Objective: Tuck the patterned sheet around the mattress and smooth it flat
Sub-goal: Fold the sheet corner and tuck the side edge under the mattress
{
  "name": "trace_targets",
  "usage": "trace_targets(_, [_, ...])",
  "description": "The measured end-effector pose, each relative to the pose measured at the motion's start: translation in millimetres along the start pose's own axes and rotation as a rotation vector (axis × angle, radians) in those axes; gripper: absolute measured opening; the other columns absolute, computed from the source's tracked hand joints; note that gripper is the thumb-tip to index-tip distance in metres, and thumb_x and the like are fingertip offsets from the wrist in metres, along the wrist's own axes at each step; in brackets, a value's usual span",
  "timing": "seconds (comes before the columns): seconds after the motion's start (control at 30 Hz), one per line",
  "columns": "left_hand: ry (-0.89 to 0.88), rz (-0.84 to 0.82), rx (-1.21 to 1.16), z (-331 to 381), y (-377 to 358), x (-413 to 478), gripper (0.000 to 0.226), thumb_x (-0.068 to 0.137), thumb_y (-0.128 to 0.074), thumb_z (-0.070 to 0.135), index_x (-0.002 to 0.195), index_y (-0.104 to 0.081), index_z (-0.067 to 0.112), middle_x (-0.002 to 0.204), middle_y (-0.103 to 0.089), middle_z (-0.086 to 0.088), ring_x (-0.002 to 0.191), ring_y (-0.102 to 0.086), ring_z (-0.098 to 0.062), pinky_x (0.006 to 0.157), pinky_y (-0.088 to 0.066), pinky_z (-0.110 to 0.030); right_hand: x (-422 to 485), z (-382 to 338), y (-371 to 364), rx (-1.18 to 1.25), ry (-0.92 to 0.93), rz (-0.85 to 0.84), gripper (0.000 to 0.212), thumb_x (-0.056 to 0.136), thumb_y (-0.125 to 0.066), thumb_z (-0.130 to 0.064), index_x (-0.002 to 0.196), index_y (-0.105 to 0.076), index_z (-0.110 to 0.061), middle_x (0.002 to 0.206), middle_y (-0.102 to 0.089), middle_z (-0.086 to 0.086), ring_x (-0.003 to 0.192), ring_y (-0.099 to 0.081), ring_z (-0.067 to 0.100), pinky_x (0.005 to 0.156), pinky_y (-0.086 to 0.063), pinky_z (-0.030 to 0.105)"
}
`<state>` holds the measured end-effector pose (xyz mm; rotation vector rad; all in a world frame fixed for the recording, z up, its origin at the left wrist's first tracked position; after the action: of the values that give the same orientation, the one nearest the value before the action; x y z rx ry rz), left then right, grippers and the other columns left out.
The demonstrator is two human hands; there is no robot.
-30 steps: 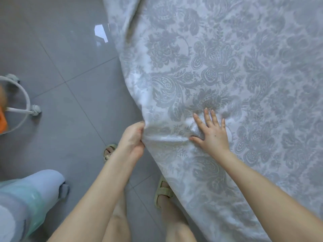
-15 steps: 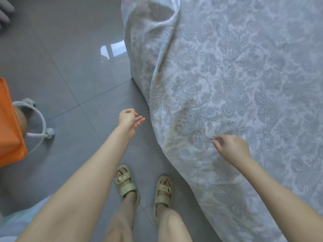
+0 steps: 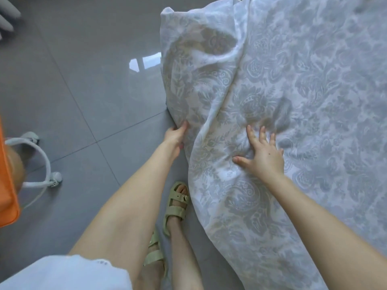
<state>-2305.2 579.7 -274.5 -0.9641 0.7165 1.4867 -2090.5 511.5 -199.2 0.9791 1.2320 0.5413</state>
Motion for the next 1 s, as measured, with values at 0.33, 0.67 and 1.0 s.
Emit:
trace_targets(0.33, [-0.529, 0.224, 0.053, 72.1, 102.7, -140.1, 0.027, 0.087, -0.064, 0.019, 0.065, -0.053, 0.010, 0.059, -0.057, 0.003, 0.059, -0.052, -0.009, 0.057, -0.042, -0.021, -3.0, -4.8, 7.7, 0.004, 0.012, -0.074, 0.097, 0.077, -0.054, -0.067, 0.149, 0.002, -0.035, 0.159, 0.005, 0.009, 0.144, 0.007, 0.037, 0.111, -0.013, 0.063])
trace_targets(0.67, [-0.275, 0.250, 0.068, 145.4, 109.1, -72.7, 0.023, 0.096, -0.050, 0.024, 0.076, -0.057, 0.017, 0.087, -0.058, -0.003, 0.078, -0.055, -0.015, 0.073, -0.046, -0.026, 12.2, -25.5, 86.0, -0.028, 0.002, -0.011, 0.049, 0.090, -0.046, -0.055, 0.128, -0.056, -0.026, 0.127, -0.060, 0.006, 0.113, -0.056, 0.027, 0.077, -0.049, 0.034])
trace_targets(1.0, [-0.085, 0.212, 0.123, 206.3, 95.8, 37.5, 0.028, 0.099, -0.043, 0.033, 0.073, -0.044, 0.021, 0.070, -0.037, 0.000, 0.059, -0.034, -0.011, 0.054, -0.028, -0.023, 126.3, -198.0, 216.1, 0.082, 0.397, 0.431, 0.041, 0.096, -0.047, -0.040, 0.124, -0.058, -0.013, 0.119, -0.064, 0.008, 0.110, -0.056, 0.031, 0.086, -0.041, 0.039])
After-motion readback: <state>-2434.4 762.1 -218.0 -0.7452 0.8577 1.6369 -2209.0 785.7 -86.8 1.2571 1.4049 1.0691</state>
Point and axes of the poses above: each hand's wrist, its own x-axis towards the middle knuckle, its own y-axis out of the back of the hand, z = x × y, the point moved 4 cm from there along x, towards the middle knuckle
